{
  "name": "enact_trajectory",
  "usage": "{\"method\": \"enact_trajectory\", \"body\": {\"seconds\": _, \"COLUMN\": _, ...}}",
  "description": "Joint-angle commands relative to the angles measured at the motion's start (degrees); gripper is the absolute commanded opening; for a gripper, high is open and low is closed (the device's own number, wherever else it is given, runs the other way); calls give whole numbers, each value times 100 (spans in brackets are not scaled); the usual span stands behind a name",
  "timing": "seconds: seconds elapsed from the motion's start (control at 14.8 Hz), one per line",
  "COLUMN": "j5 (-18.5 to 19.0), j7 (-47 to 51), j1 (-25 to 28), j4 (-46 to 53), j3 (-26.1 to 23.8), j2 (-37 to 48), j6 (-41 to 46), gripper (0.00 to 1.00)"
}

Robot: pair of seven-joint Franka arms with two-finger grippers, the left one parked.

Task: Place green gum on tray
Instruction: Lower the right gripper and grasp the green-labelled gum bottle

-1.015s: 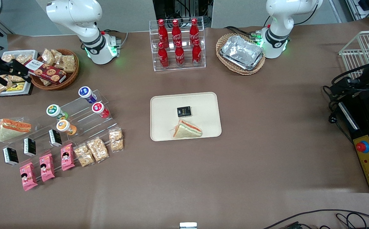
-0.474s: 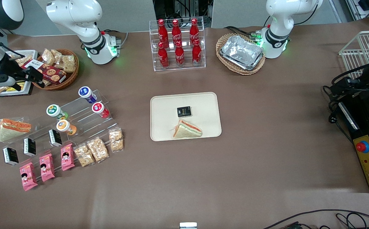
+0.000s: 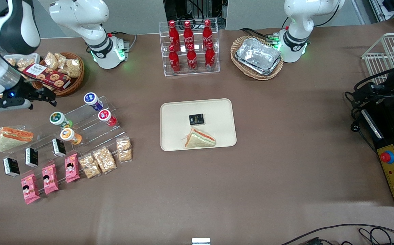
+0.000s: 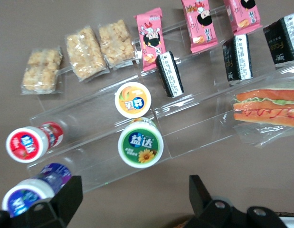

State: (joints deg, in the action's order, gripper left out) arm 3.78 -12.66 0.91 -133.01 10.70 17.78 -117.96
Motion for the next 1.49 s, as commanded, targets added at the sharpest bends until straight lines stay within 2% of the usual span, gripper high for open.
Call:
{"method": "enact_trajectory", "body": {"seconds": 0.0, "j5": 132, "j7": 71, "j1": -56, "j4": -128, "j3": 2, "j2": -319, "j6": -464, "gripper": 100}}
{"method": "enact_trajectory", "body": {"seconds": 0.27, "j5": 132, "j7": 106, "j1": -39, "j4": -462, "j3": 2, "j2": -398, "j6": -851, "gripper": 100}}
{"method": "enact_trajectory", "body": {"seconds": 1.08, "j5": 123, "j7": 132, "j1": 5, "j4": -656, "j3": -7, "j2": -688, "j6": -1195, "gripper": 99}}
{"method": "enact_trajectory", "body": {"seconds": 1.22, "j5": 123, "j7": 132, "j1": 5, "j4": -656, "j3": -7, "j2": -706, "j6": -1212, "gripper": 89}}
{"method": "enact_trajectory", "body": {"seconds": 1.35, "j5": 123, "j7": 132, "j1": 5, "j4": -656, "j3": -7, "j2": -732, "j6": -1230, "gripper": 83}}
{"method": "enact_trajectory", "body": {"seconds": 1.42, "j5": 123, "j7": 132, "j1": 5, "j4": -656, "j3": -7, "j2": -741, "j6": -1247, "gripper": 75}}
